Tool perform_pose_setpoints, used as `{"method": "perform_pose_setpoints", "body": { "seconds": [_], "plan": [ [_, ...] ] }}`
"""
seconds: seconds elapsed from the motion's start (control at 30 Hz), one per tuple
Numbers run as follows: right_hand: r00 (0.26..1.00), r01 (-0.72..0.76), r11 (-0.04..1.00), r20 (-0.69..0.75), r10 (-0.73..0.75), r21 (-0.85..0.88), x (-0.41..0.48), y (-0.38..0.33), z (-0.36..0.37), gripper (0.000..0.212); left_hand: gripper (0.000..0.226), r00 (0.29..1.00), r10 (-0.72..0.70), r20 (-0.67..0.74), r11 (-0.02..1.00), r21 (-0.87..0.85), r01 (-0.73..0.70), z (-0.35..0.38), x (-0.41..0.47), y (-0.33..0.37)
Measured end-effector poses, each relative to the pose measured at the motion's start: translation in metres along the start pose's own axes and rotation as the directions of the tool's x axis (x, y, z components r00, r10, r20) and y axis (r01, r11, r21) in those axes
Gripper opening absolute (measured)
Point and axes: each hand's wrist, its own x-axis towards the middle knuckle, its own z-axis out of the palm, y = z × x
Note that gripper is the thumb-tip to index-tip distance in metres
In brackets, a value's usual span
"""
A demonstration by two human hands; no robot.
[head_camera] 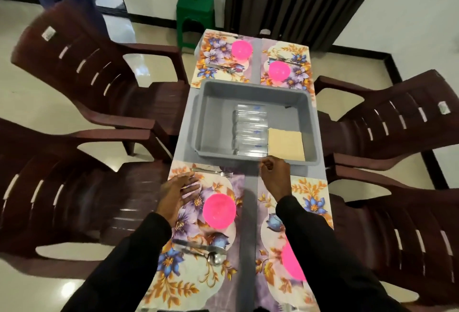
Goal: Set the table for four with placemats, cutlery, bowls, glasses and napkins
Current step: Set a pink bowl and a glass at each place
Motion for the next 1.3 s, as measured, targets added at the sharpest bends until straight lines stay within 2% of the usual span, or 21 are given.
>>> {"method": "perform_pose_setpoints", "body": {
  "seconds": [0.13,0.2,0.27,0.33,0.4,0.5,0.57,0.67,0.77,0.93,1.03,1.13,1.2,1.3],
  "plan": [
    [0.998,0.019,0.99,-0.056,-0.027,-0.137,0.056,-0.002,0.0,0.013,0.027,0.999,0.053,0.006,0.998,0.027,-0.054,0.019,0.027,0.02],
    [0.999,-0.03,0.972,0.017,0.035,-0.233,0.08,0.0,0.004,0.013,0.026,0.998,0.068,0.008,0.997,0.026,-0.068,0.026,0.037,0.027],
    [0.979,-0.124,0.944,0.119,0.168,-0.307,0.1,0.001,0.01,0.029,0.028,0.998,0.062,0.014,0.997,0.036,-0.063,0.032,0.046,0.034],
    [0.937,-0.229,0.924,0.189,0.295,-0.306,0.112,0.0,0.016,0.045,0.03,0.998,0.056,0.024,0.997,0.057,-0.057,0.035,0.052,0.037],
    [0.908,-0.289,0.91,0.215,0.359,-0.297,0.118,-0.003,0.024,0.058,0.03,0.999,0.043,0.027,0.997,0.066,-0.045,0.035,0.056,0.038],
    [0.909,-0.286,0.903,0.206,0.362,-0.321,0.117,-0.007,0.036,0.067,0.03,0.999,0.022,0.026,0.998,0.057,-0.024,0.034,0.062,0.039],
    [0.914,-0.262,0.903,0.213,0.346,-0.342,0.115,-0.009,0.041,0.063,0.03,1.0,0.019,0.019,0.998,0.053,-0.02,0.033,0.066,0.039],
    [0.932,-0.173,0.905,0.234,0.278,-0.388,0.11,-0.014,0.047,0.043,0.03,1.0,0.028,0.014,0.998,0.058,-0.029,0.031,0.069,0.04],
    [0.935,-0.012,0.888,0.311,0.173,-0.46,0.102,-0.027,0.055,0.037,0.03,1.0,0.025,0.011,0.998,0.057,-0.025,0.031,0.071,0.041],
    [0.897,0.262,0.766,0.44,0.031,-0.587,0.101,-0.046,0.066,0.027,0.029,1.0,0.008,0.004,0.999,0.046,-0.009,0.03,0.07,0.043],
    [0.86,0.383,0.693,0.509,-0.027,-0.61,0.105,-0.055,0.073,0.034,0.03,1.0,0.008,-0.008,0.999,0.034,-0.008,0.025,0.07,0.042],
    [0.819,0.518,0.608,0.555,-0.147,-0.602,0.112,-0.06,0.083,0.045,0.031,1.0,0.013,-0.02,0.999,0.03,-0.012,0.022,0.067,0.043],
    [0.768,0.596,0.587,0.603,-0.217,-0.547,0.117,-0.063,0.092,0.046,0.029,1.0,0.007,-0.027,1.0,0.014,-0.007,0.02,0.065,0.043],
    [0.71,0.644,0.599,0.663,-0.237,-0.476,0.121,-0.069,0.104,0.043,0.027,1.0,0.003,-0.027,1.0,0.007,-0.003,0.017,0.061,0.045]
  ]
}}
